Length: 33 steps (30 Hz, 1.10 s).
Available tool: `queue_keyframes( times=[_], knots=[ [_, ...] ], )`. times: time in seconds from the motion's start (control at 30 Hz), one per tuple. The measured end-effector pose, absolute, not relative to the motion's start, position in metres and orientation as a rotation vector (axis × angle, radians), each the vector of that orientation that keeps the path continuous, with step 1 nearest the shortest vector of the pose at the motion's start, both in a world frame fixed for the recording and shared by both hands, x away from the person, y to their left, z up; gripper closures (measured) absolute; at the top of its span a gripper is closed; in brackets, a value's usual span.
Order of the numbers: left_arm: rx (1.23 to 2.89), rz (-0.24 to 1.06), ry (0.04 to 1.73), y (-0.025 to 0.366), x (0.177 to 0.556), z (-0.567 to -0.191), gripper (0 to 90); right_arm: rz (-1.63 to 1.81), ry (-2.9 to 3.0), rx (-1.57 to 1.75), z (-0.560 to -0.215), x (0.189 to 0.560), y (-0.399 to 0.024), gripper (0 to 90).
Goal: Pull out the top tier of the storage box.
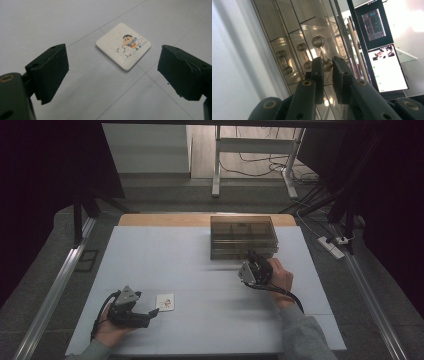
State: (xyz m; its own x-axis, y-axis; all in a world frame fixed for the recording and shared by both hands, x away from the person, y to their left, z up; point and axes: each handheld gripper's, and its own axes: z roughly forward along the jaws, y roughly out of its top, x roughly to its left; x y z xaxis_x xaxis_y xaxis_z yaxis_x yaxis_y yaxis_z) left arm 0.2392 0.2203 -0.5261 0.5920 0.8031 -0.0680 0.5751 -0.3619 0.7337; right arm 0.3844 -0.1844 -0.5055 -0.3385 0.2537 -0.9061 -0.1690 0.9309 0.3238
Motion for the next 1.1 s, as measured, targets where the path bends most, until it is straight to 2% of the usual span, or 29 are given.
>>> queue_keyframes(
  times=[0.17,0.37,0.67,0.97,1.1],
  knots=[
    [2.076,0.397,1.091,0.22,0.239,-0.526,10.0,0.434,1.87,0.069,-0.505,0.384,-0.184,78.8],
    [2.075,0.395,1.092,0.221,0.239,-0.526,10.0,0.562,1.923,0.152,-0.492,0.384,-0.189,62.1],
    [2.076,0.395,1.094,0.221,0.24,-0.526,10.1,0.688,2.036,0.23,-0.479,0.384,-0.197,54.8],
    [2.075,0.395,1.094,0.221,0.24,-0.526,10.2,0.812,2.11,0.288,-0.47,0.385,-0.201,42.3],
    [2.076,0.395,1.092,0.221,0.239,-0.526,10.2,0.884,2.155,0.35,-0.464,0.388,-0.205,40.7]
  ],
)
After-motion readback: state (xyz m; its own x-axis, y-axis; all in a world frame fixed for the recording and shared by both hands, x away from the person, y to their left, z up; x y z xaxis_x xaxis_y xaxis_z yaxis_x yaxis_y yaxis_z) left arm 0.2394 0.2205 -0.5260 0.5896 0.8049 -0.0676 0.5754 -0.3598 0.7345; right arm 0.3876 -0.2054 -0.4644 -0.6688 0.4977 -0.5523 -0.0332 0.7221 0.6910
